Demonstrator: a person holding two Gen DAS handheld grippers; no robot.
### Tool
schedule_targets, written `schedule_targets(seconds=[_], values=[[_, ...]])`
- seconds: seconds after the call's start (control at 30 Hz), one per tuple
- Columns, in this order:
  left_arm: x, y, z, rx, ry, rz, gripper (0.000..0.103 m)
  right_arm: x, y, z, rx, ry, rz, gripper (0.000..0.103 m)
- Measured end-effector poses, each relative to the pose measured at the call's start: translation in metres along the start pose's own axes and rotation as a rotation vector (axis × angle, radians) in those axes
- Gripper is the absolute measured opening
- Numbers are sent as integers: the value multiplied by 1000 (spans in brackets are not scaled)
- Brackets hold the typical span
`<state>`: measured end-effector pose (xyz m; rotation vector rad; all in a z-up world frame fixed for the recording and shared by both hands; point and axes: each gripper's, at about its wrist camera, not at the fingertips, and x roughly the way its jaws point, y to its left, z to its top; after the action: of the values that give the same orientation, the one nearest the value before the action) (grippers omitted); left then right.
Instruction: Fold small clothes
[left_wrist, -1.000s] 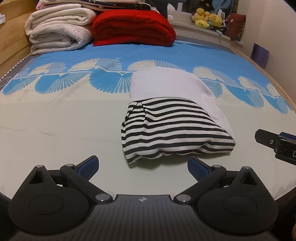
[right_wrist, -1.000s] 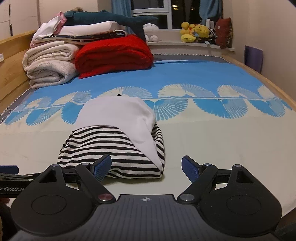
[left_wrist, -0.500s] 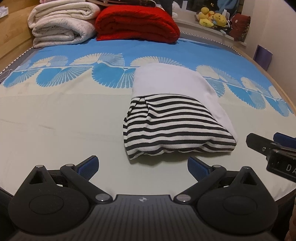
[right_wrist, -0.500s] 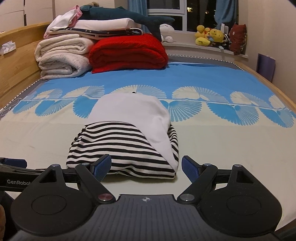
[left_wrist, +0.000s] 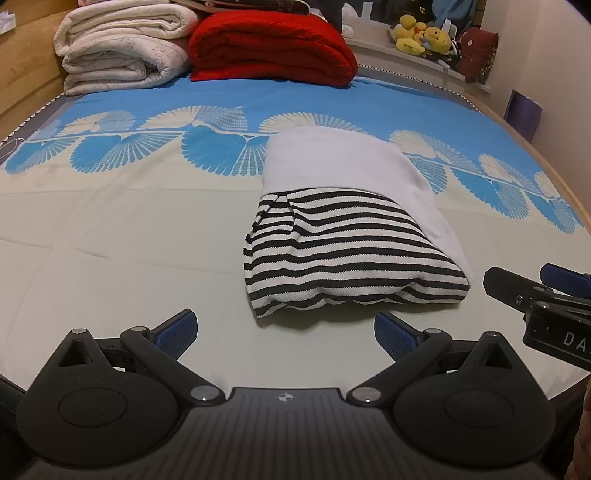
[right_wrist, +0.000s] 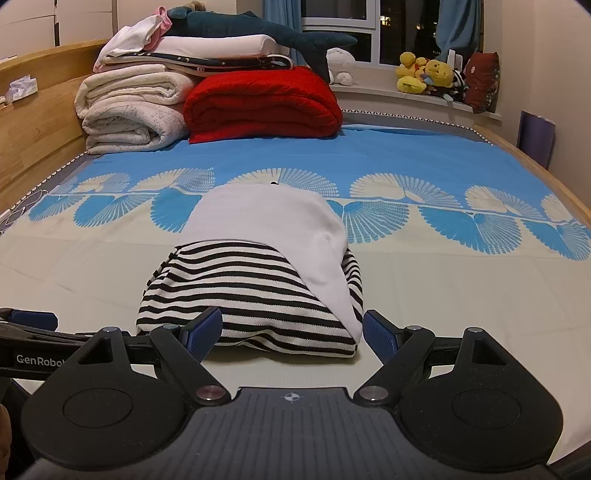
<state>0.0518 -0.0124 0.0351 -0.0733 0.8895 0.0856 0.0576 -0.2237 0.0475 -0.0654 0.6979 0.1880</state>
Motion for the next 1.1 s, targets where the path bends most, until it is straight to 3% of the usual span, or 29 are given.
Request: schedule_targets(seconds=[1.1], values=[[3, 2, -1, 1, 7, -16, 102, 3, -3, -4, -14, 10, 12, 84]])
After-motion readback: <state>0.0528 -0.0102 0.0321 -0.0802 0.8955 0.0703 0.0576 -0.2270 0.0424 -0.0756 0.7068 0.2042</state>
